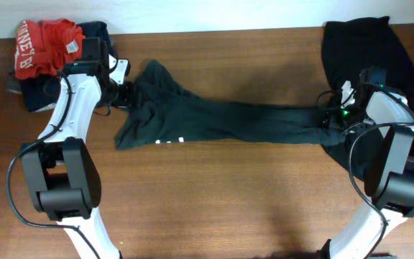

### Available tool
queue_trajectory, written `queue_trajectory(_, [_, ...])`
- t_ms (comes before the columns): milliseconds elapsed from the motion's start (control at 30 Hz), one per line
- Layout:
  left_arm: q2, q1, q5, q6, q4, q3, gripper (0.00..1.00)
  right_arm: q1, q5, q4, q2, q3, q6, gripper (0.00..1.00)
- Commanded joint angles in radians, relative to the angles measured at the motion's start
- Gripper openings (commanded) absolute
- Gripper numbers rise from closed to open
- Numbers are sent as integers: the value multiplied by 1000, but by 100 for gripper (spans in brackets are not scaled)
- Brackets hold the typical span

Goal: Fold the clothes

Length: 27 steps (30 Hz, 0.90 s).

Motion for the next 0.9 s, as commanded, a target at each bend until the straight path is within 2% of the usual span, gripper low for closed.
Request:
queue_trajectory(0, [-8, 2, 7, 21, -3, 12, 99, -2, 31, -3, 22, -5, 27, 46])
queue_trajectory(33, [-8, 2, 7, 21, -3, 12, 99, -2, 30, -5, 22, -5, 34, 34])
queue_trajectory(100, [-8, 2, 7, 21, -3, 12, 99, -2, 30, -13, 21, 0, 51, 20])
queue_trajectory(133, [-8, 2, 7, 21, -3, 12, 99, -2, 25, -21, 21, 7, 52, 18])
queue_trajectory(300, [-8, 2, 7, 21, -3, 12, 99, -2, 11, -126, 19, 92, 54, 14])
queue_trajectory(533, [-8, 2, 7, 21, -3, 12, 99, -2, 18, -335, 17, 319, 128, 14])
queue_trajectory(700, [-8, 2, 7, 21, -3, 12, 99, 0, -20, -456, 17, 451, 130, 13])
queue_trajectory(867, [-8, 2, 7, 21, -4, 12, 99, 0, -19, -485, 18, 462, 130, 19])
